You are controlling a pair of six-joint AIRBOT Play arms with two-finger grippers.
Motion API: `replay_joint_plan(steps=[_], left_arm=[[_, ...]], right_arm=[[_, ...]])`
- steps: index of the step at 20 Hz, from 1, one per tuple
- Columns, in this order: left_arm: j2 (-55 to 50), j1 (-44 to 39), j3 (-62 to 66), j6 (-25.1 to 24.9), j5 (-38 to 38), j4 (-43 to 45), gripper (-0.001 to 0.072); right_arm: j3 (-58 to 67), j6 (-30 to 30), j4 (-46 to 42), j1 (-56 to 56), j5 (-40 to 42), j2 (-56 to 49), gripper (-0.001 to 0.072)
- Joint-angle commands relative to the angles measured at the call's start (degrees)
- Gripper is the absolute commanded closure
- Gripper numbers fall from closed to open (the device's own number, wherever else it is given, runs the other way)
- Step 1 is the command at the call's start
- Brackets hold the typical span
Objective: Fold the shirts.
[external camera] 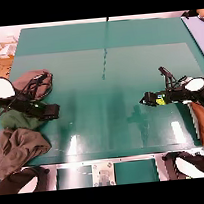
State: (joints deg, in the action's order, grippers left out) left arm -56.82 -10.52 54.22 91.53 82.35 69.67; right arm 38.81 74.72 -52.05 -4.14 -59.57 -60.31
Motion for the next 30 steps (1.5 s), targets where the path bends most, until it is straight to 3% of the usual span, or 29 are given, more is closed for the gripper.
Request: replay_joint_plan(steps=[1,4,10,11,12,13,15,16,17,19,22,25,26,27,28,29,30], left_arm=[[0.0,0.0,0.0,-0.1,-7.6,-0.3,0.0684],[0.0,0.0,0.2,-1.2,-15.8,1.2,0.0685],[0.0,0.4,1.7,-1.6,-30.8,26.3,0.0683],[-0.1,1.7,1.7,-1.0,-33.0,32.2,0.0527],[-0.7,3.7,1.7,0.6,-35.6,37.1,0.0171],[-2.0,7.2,1.7,2.8,-38.1,41.1,0.0090],[-5.7,16.0,1.7,3.0,-40.0,41.2,0.0087],[-8.2,19.8,1.7,3.0,-40.6,40.9,0.0023],[-11.0,23.2,1.7,3.1,-41.8,40.5,-0.0012],[-16.5,27.2,1.7,3.0,-45.7,37.2,-0.0013],[-24.2,28.2,1.7,2.9,-52.9,32.0,-0.0012],[-29.7,28.2,1.7,1.1,-55.3,27.9,-0.0010],[-30.8,28.2,1.7,1.0,-55.3,27.6,0.0021],[-31.3,28.2,1.7,1.0,-55.4,27.5,0.0264],[-31.2,28.2,1.8,1.0,-56.0,27.2,0.0582],[-31.1,28.2,2.9,1.0,-54.9,26.9,0.0686],[-30.7,28.2,4.5,1.0,-52.1,26.8,0.0685]], right_arm=[[0.0,0.0,0.0,0.0,0.0,0.0,0.0688],[0.0,0.0,0.0,0.0,0.0,0.0,0.0688],[0.0,0.0,1.3,0.0,0.4,0.0,0.0687],[0.0,0.0,2.2,0.0,1.5,-0.1,0.0687],[0.0,0.0,2.9,0.1,2.5,-0.1,0.0687],[0.0,0.0,3.5,0.0,3.3,-0.1,0.0686],[0.0,0.0,3.5,0.0,4.1,-0.1,0.0579],[0.0,0.0,3.5,0.0,4.1,-0.1,0.0498],[0.0,0.0,3.5,0.0,4.1,-0.1,0.0475],[0.0,0.0,3.4,0.0,4.1,-0.1,0.0475],[0.0,0.0,3.5,0.0,4.1,-0.1,0.0476],[0.0,0.0,3.4,0.0,4.1,-0.1,0.0476],[0.0,0.0,3.4,0.0,4.1,-0.1,0.0477],[0.0,0.0,3.4,0.0,4.1,-0.1,0.0478],[0.0,0.0,3.4,0.0,4.1,-0.1,0.0479],[0.0,0.0,3.4,0.0,4.1,-0.1,0.0481],[0.0,0.0,3.4,0.0,4.0,-0.1,0.0491]])
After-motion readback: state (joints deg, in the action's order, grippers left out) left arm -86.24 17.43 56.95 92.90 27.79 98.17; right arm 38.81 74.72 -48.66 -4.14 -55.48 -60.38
